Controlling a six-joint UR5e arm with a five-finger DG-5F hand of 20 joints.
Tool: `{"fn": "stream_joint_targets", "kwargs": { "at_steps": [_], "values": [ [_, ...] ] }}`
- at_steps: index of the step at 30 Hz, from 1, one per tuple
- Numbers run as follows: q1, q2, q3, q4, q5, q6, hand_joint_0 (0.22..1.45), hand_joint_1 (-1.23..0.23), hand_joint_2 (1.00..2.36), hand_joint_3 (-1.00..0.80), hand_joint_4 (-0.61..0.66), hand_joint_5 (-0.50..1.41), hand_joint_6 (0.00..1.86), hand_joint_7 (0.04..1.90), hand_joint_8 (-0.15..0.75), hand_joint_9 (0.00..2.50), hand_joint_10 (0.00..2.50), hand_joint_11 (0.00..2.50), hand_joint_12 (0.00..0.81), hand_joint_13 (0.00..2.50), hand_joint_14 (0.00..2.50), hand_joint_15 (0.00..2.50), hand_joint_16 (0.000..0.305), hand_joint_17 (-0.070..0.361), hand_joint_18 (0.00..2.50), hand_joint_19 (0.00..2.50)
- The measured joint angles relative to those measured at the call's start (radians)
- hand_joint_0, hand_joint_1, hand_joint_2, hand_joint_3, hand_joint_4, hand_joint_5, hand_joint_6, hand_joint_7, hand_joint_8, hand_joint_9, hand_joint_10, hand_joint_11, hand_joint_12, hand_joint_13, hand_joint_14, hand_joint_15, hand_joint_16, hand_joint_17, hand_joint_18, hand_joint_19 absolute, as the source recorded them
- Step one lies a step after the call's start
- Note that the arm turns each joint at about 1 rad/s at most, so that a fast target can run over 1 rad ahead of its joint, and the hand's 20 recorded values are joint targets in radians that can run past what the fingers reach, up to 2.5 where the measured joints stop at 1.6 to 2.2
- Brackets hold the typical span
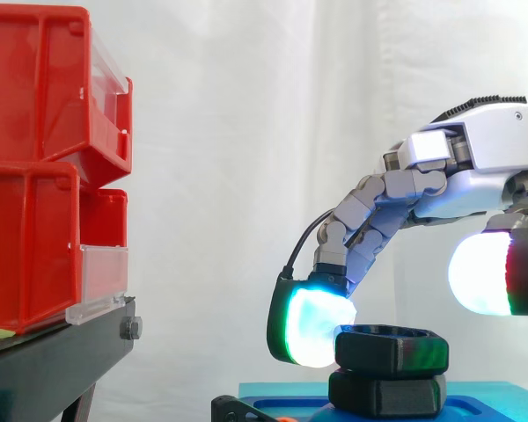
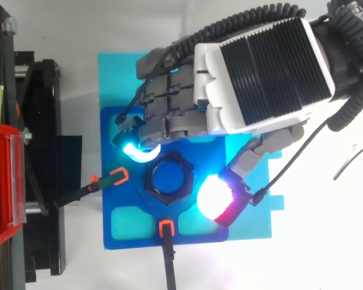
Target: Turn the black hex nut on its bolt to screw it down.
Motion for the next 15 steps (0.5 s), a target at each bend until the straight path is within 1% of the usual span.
{"fn": "stream_joint_targets", "kwargs": {
  "at_steps": [5,7,9,12,15],
  "values": [
    [-0.005,0.0,0.0,0.0,-0.008,0.0,0.43,-0.42,1.0,-0.5,0.32,-0.2,0.81,0.61,0.36,0.71,0.01,0.54,0.386,0.74,0.01,0.25,0.047,0.106,0.6,0.25],
    [-0.007,0.0,0.0,0.001,-0.012,0.0,0.43,-0.42,1.0,-0.5,0.32,-0.2,0.76,0.65,0.36,0.71,0.01,0.54,0.385,0.74,0.01,0.25,0.047,0.107,0.6,0.25],
    [-0.009,0.0,0.0,0.002,-0.015,0.001,0.43,-0.42,1.0,-0.5,0.32,-0.19,0.69,0.74,0.36,0.71,0.01,0.54,0.386,0.74,0.01,0.25,0.047,0.107,0.6,0.25],
    [-0.009,0.0,0.0,0.009,-0.018,0.002,0.43,-0.42,1.0,-0.5,0.33,-0.18,0.64,0.82,0.361,0.71,0.01,0.53,0.386,0.74,0.01,0.26,0.047,0.107,0.6,0.25],
    [-0.009,0.0,0.0,0.029,-0.021,0.008,0.43,-0.42,1.0,-0.5,0.33,-0.18,0.61,0.86,0.359,0.71,0.01,0.53,0.387,0.74,0.01,0.26,0.047,0.107,0.6,0.25]
  ]
}}
